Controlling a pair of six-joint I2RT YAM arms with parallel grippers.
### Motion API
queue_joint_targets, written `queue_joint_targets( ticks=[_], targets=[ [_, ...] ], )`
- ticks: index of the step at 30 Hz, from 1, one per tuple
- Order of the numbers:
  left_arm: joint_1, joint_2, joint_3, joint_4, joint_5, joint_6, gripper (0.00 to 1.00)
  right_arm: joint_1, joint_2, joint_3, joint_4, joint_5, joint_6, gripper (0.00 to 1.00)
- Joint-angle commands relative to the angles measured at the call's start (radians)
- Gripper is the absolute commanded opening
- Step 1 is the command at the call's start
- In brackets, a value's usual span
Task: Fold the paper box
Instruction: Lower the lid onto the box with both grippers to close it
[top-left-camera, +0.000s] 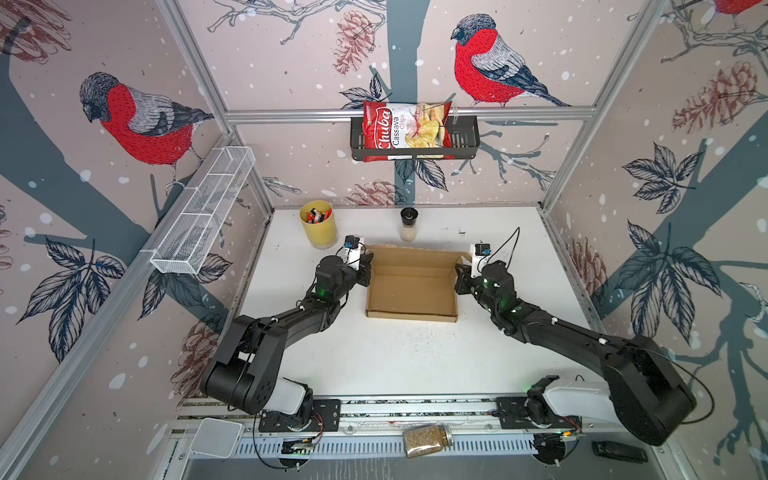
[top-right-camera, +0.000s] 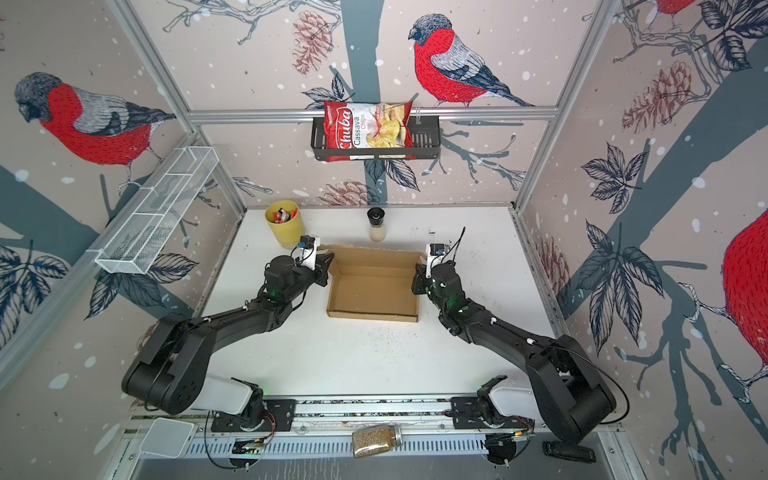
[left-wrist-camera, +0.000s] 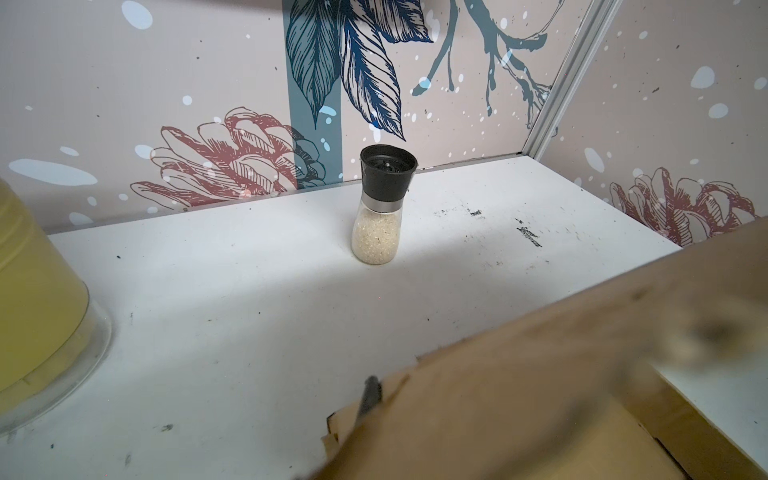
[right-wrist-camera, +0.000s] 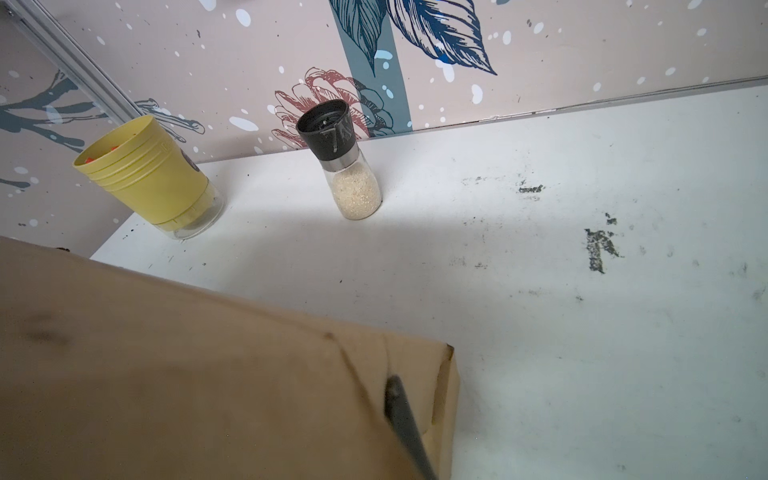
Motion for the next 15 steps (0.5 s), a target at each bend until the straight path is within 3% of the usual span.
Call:
queue_joint_targets(
  ticks=[1,15],
  targets=[
    [-0.005,0.002,-0.005,0.002,0.043,-0.025,0.03,0.008,-0.004,0.004,-0.009,-0.051,0.033,0.09],
    [-0.016,0.000,-0.042,0.027,0.035,-0.032,0.03,0.015,0.019,-0.031,-0.003,-0.079,0.058,0.10]
  ],
)
